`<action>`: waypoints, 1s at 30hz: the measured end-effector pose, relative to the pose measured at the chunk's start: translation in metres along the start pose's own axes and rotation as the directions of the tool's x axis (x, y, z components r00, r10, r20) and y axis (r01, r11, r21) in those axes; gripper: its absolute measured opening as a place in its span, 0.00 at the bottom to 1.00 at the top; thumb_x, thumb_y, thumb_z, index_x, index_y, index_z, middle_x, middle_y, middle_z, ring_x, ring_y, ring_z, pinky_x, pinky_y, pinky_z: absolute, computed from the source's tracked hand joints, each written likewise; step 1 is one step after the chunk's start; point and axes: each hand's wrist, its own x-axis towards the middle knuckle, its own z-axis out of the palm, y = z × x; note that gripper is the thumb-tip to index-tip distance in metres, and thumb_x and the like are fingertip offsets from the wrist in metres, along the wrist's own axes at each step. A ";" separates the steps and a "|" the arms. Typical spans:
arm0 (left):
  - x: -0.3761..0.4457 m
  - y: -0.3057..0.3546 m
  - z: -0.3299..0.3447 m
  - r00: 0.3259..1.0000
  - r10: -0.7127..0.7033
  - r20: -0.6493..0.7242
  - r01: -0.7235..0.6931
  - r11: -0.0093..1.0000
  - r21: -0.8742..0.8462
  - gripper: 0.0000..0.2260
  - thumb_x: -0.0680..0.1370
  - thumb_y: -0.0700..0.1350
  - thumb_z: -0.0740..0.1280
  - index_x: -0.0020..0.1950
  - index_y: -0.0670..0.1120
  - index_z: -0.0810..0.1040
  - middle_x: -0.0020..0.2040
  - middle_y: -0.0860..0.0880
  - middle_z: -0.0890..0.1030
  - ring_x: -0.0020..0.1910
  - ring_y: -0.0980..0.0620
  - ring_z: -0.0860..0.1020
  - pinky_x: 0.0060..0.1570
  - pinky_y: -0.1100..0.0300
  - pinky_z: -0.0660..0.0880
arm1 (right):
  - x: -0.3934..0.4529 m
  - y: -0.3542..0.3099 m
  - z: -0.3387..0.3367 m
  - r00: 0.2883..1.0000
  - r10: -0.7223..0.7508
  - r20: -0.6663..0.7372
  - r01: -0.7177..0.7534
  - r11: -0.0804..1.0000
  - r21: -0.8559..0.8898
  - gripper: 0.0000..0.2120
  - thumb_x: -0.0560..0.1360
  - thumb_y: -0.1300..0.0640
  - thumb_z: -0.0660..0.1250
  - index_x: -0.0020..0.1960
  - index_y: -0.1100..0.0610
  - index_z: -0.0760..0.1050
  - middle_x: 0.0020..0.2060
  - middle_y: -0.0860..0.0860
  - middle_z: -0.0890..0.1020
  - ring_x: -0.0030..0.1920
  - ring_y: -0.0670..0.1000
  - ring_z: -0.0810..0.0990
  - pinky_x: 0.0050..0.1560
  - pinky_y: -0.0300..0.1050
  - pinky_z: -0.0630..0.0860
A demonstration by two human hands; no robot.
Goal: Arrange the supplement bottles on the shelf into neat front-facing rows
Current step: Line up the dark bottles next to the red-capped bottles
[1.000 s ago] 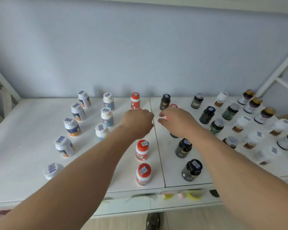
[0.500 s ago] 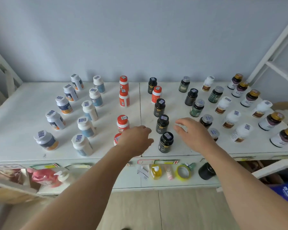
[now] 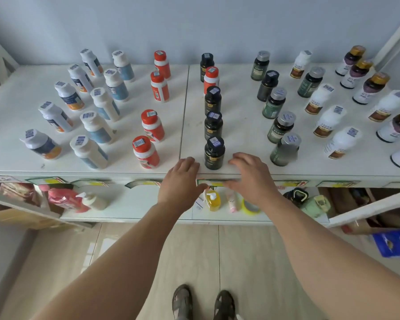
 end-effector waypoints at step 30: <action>0.022 0.020 -0.026 0.982 -0.142 0.122 0.171 0.944 -0.281 0.27 0.74 0.53 0.69 0.72 0.51 0.67 0.68 0.51 0.73 0.65 0.50 0.71 0.60 0.55 0.70 | 0.035 -0.053 -0.058 0.986 0.071 0.152 -0.125 0.915 0.384 0.28 0.74 0.46 0.69 0.71 0.47 0.67 0.64 0.48 0.77 0.63 0.51 0.75 0.58 0.40 0.68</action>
